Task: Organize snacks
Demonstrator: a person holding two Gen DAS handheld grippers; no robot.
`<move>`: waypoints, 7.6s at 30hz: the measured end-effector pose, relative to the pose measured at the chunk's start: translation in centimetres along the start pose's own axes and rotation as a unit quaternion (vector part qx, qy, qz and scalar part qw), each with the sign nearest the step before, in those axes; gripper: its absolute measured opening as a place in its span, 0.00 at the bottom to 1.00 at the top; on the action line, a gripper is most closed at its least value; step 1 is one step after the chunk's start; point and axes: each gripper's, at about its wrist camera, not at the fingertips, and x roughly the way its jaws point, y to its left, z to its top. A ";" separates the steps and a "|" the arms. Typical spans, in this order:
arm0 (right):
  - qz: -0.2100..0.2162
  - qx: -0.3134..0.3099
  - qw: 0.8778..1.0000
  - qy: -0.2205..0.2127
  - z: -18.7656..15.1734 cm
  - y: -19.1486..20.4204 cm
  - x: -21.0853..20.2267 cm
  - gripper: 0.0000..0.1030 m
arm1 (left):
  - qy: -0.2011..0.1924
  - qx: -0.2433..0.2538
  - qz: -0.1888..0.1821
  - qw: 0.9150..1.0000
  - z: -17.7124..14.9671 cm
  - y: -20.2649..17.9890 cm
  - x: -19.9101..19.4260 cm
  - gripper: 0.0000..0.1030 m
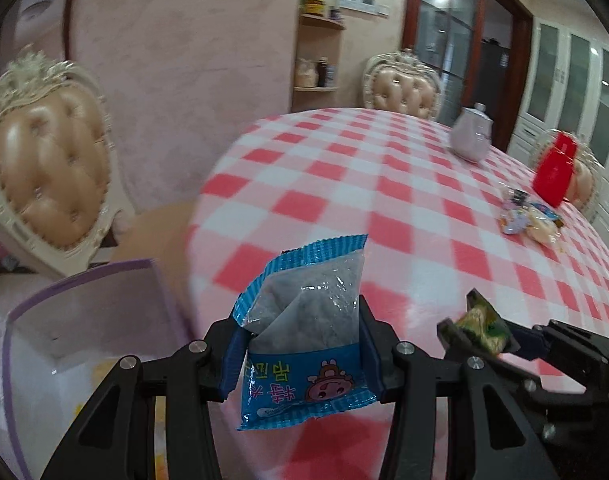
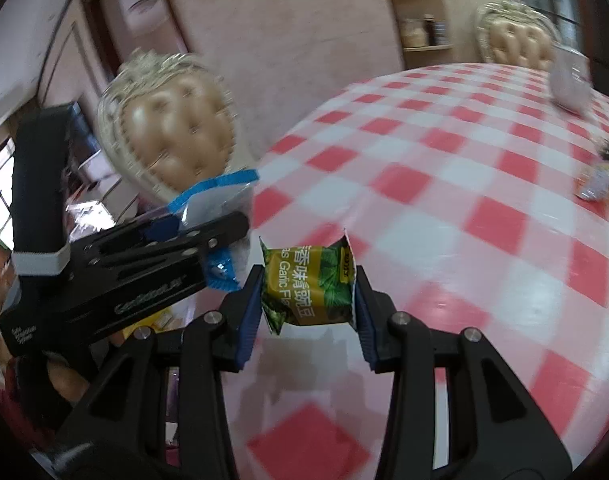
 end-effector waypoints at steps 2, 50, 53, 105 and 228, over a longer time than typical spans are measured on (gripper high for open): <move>0.010 -0.014 1.000 0.006 0.0 1.3 0.7 0.44 | 0.001 -0.014 0.014 1.000 -0.3 1.9 -0.3 0.48; -0.210 0.155 0.963 -0.058 -2.6 -22.5 -13.5 0.67 | 0.076 0.139 -0.161 0.974 4.6 -26.2 9.8 0.80; -0.227 0.223 0.944 -0.088 -3.3 -25.9 -16.3 0.67 | 0.069 0.183 -0.147 0.970 5.4 -30.8 12.6 0.80; -0.383 0.294 0.875 0.019 6.8 -34.6 -2.0 0.87 | 0.126 0.043 -0.240 0.962 9.2 -25.3 17.3 0.33; 0.106 -0.214 0.967 0.088 -3.4 16.9 6.5 0.76 | 0.016 -0.153 0.114 0.981 -3.8 17.0 -3.6 0.55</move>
